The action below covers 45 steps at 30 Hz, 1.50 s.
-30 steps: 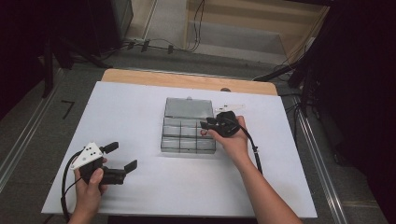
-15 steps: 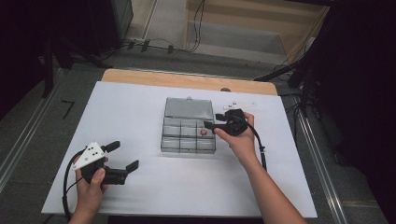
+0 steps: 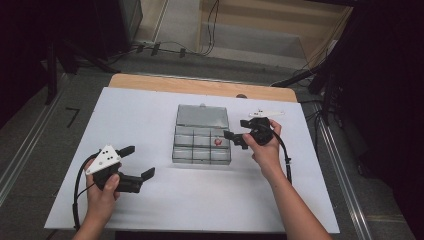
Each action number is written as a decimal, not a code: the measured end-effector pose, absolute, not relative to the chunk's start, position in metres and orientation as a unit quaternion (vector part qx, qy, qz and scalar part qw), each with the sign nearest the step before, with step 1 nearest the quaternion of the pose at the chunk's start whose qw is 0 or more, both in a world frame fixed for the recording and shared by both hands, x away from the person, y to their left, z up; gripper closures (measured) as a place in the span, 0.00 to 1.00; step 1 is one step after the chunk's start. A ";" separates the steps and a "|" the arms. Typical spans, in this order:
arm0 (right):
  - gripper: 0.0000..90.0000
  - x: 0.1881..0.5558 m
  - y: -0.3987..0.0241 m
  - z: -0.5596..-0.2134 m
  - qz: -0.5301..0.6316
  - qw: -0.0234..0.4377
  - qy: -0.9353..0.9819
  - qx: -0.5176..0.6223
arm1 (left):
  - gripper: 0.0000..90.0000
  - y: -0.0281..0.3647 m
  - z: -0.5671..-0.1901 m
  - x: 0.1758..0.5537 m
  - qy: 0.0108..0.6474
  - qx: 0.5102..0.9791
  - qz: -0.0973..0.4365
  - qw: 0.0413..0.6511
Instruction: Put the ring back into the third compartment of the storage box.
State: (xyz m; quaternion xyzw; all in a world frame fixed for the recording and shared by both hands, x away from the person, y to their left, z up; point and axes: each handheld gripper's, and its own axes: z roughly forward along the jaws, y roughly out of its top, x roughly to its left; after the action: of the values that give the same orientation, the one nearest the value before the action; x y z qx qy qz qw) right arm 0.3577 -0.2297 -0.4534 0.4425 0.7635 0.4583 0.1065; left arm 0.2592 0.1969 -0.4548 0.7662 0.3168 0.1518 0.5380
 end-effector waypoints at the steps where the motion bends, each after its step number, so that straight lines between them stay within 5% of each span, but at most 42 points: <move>1: 0.08 0.357 -0.232 -0.453 0.459 0.108 0.763 0.443 | 0.00 0.196 -0.454 0.260 0.316 0.766 0.152 0.538; 9: 0.00 0.353 -0.240 -0.453 0.472 0.111 0.757 0.438 | 0.00 0.192 -0.443 0.272 0.315 0.765 0.152 0.540; 45: 0.00 0.367 -0.239 -0.464 0.479 0.103 0.748 0.447 | 0.00 0.137 -0.440 0.353 0.303 0.780 0.129 0.532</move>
State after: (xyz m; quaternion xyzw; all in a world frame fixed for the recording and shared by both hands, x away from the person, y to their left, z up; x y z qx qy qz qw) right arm 0.3673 -0.2389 -0.4639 0.4468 0.7485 0.4790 0.1033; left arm 0.3529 0.1368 -0.4398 0.7801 0.3026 0.1292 0.5322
